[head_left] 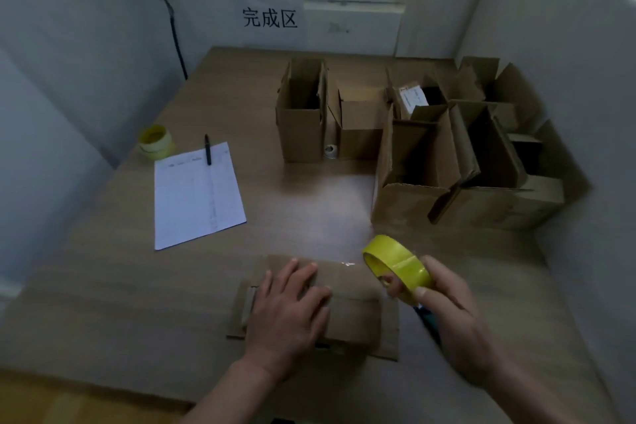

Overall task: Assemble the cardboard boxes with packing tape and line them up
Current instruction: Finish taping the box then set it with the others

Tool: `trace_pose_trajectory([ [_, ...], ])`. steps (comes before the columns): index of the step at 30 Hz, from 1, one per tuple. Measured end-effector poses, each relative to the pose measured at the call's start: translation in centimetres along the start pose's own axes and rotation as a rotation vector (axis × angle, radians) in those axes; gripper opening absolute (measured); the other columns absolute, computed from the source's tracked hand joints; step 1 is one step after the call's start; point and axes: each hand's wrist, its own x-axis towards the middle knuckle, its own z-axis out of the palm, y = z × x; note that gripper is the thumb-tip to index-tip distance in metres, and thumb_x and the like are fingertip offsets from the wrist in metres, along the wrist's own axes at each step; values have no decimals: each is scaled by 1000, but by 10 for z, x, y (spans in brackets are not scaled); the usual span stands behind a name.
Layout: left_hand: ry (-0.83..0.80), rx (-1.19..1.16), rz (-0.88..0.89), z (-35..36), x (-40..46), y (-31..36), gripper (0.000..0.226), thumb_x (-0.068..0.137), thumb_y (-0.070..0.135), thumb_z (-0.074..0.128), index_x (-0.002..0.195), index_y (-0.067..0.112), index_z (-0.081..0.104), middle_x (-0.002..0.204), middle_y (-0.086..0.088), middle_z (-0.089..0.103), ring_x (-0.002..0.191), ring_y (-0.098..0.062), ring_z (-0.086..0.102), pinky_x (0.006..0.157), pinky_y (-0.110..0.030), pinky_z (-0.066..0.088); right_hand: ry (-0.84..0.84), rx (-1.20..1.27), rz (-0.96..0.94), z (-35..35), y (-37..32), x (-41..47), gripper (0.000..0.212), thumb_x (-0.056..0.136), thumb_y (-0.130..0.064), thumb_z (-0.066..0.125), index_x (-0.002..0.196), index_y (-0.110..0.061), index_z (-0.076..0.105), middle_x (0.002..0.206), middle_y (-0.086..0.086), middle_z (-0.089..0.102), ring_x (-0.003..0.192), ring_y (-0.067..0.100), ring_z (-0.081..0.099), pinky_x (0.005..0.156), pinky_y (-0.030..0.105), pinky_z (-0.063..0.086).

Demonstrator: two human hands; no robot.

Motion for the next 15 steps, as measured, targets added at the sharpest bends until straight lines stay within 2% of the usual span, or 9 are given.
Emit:
trace_pose_trajectory([
  [2,-2,-65,-15,-1,0,-1,21,85,49,52,99,35,59,131,6,57,130,-25,48,101,-53,42,-43,107,-44,36,-7,2,30,78,-32,57,82,-3,61,79,19,61,77,28,56,69,36,44],
  [5,32,-279,-76,-3,2,-7,28,81,45,60,104,29,62,128,9,58,130,-18,47,107,-45,37,-56,123,-40,73,3,0,26,82,-35,62,81,-10,59,69,5,52,68,19,48,61,35,39],
  [7,120,-522,-159,-13,3,-9,36,77,25,62,112,21,64,122,6,63,121,-11,53,106,-37,42,-33,39,-43,81,11,-1,34,82,-49,62,80,-15,61,68,6,50,66,18,46,58,37,38],
  [9,168,-755,-314,-28,6,-12,49,72,9,55,120,14,63,121,5,62,114,3,53,102,-22,42,-24,10,-55,84,12,1,27,82,-45,57,81,-18,61,68,3,50,65,14,46,58,33,36],
  [10,168,-825,-348,-36,10,-13,50,73,11,53,122,14,63,122,6,60,115,8,51,102,-15,39,-31,-16,-65,84,12,2,23,83,-41,56,83,-19,61,69,-2,50,65,12,45,58,32,36],
  [12,123,-865,-276,-52,21,-14,47,79,29,52,122,14,65,124,9,59,120,3,51,105,-16,36,-36,-85,-88,85,11,5,21,84,-39,55,89,-20,62,72,-2,53,65,15,46,58,33,39],
  [15,-151,-775,-114,-74,51,-11,58,80,52,46,121,16,68,124,6,62,122,-9,51,106,-25,36,-61,-206,-106,85,14,6,39,85,-44,54,91,-6,60,76,17,55,68,32,50,61,50,43],
])
